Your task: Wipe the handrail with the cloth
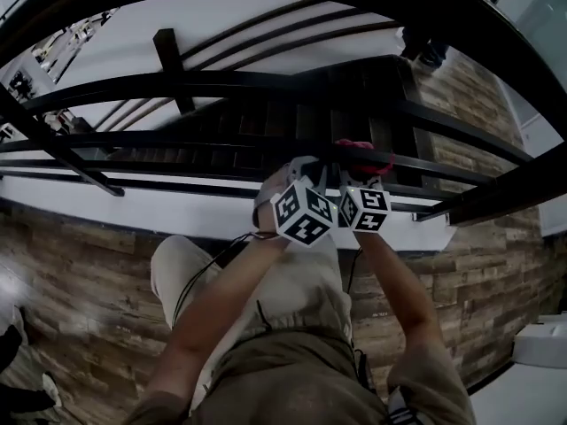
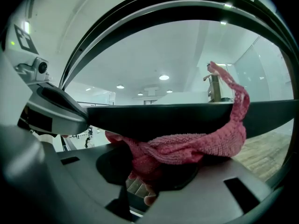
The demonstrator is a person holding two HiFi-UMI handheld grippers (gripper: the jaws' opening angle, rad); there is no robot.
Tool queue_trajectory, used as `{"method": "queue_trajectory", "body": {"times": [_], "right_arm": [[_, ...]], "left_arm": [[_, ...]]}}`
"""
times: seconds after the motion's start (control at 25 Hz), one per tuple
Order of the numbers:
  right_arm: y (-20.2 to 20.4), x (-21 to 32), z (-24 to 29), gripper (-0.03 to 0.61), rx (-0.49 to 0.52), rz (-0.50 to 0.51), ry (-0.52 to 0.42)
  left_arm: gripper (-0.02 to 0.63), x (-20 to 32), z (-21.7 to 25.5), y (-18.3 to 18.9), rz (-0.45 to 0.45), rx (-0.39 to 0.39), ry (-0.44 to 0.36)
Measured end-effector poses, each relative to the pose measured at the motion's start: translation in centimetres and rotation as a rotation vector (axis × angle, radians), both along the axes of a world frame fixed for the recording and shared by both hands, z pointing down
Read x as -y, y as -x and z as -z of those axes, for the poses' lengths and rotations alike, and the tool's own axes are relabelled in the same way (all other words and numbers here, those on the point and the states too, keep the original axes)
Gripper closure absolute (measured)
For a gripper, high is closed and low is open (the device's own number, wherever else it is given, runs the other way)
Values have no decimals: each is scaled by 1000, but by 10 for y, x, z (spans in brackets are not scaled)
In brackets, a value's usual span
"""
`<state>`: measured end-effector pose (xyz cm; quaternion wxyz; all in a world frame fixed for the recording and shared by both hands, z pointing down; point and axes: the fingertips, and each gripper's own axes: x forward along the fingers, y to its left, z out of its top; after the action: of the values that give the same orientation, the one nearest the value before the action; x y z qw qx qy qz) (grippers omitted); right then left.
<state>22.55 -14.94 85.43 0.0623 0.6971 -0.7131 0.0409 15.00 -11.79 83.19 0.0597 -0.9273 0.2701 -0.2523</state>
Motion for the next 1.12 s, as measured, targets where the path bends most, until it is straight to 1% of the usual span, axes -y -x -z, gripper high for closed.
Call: {"method": "queue_trajectory", "body": {"times": [0.08,0.2,0.36,0.52,0.72,1.12], "right_arm": [[23,4,2,451,-14,30,-13],[68,8,2,451,-24,96,-24],[132,24,2,451,-19,168,-38],[175,35,1,451,-5,219,-35],[217,48,0,451,10,249,-31],[317,81,0,450,29,330,-43]], "left_arm": [[598,7,4,26,52,-18,-19],[597,15,8,65,124,-43,-25],[598,31,7,127,218,-77,-15],[598,43,3,174,294,-94,0],[597,56,-1,225,358,-99,11],[598,87,-13,317,468,-69,18]]}}
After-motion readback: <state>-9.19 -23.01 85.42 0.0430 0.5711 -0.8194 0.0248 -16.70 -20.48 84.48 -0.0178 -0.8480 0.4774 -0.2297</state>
